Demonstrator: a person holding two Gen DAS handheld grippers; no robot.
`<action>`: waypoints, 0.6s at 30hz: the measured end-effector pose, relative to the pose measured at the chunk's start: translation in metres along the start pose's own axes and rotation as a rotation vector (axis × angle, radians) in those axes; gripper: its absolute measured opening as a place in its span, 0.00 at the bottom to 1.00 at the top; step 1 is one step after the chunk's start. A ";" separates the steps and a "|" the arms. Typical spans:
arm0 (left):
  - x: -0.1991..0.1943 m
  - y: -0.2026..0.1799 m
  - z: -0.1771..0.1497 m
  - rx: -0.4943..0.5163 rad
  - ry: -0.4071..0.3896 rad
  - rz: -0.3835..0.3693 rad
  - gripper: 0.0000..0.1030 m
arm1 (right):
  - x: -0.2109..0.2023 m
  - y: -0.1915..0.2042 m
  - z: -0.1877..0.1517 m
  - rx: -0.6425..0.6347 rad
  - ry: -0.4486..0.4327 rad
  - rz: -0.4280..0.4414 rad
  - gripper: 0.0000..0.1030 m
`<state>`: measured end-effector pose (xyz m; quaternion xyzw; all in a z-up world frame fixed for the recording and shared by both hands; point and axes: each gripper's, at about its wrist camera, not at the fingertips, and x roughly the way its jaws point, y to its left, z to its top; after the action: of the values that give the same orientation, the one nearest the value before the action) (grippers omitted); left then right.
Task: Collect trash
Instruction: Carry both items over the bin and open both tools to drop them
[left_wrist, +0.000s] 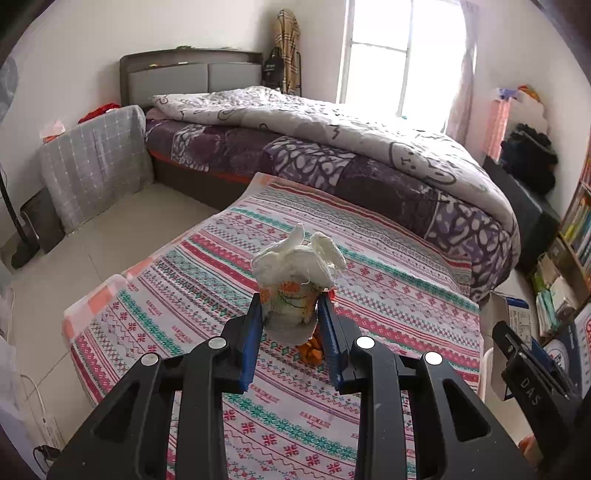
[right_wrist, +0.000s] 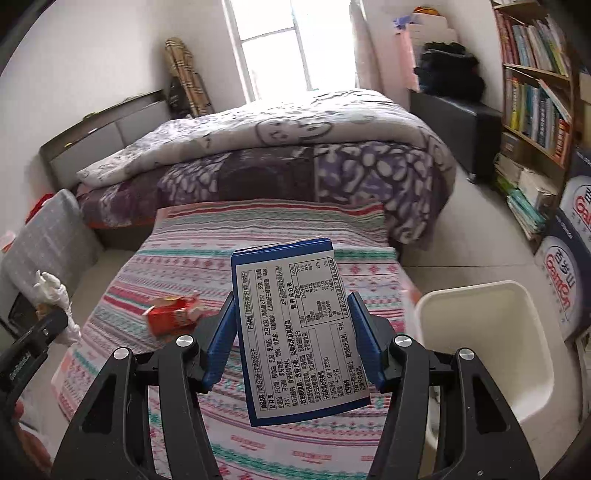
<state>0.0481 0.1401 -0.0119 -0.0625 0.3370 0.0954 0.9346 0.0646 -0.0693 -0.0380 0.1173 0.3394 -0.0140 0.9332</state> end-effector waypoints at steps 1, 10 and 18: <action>0.000 -0.003 -0.001 0.005 -0.001 -0.002 0.29 | 0.000 -0.003 0.000 0.003 -0.002 -0.006 0.54; -0.001 -0.040 -0.005 0.037 -0.003 -0.052 0.29 | -0.011 -0.029 0.004 0.009 -0.016 -0.047 0.54; -0.001 -0.072 -0.011 0.076 -0.003 -0.093 0.30 | -0.018 -0.060 0.009 0.032 -0.022 -0.101 0.54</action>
<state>0.0567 0.0677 -0.0157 -0.0422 0.3357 0.0392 0.9402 0.0497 -0.1305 -0.0321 0.1147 0.3341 -0.0676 0.9331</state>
